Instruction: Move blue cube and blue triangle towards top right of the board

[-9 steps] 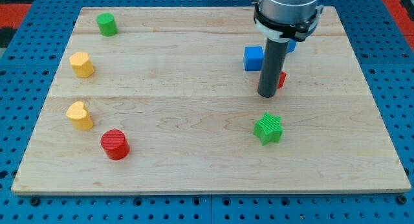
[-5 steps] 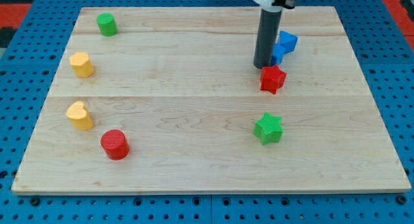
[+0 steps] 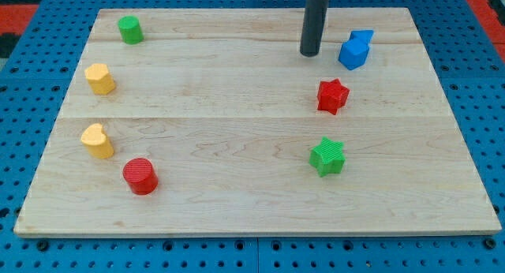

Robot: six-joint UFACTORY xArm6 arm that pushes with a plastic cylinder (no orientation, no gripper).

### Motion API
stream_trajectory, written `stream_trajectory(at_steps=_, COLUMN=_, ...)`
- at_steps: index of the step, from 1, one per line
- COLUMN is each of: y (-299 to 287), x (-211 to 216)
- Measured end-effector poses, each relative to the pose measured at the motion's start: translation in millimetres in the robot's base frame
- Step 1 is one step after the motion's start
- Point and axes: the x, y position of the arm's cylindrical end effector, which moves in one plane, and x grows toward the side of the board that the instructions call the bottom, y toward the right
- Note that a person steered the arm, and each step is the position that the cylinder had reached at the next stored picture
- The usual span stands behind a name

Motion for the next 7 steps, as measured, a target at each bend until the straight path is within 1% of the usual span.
stream_trajectory(at_steps=1, y=51, x=-58)
stream_trajectory(at_steps=2, y=116, x=-45)
stream_trajectory(at_steps=3, y=156, x=-3)
stream_trajectory(at_steps=4, y=142, x=30)
stream_trajectory(at_steps=6, y=63, x=-8)
stream_trajectory(at_steps=7, y=52, x=-2)
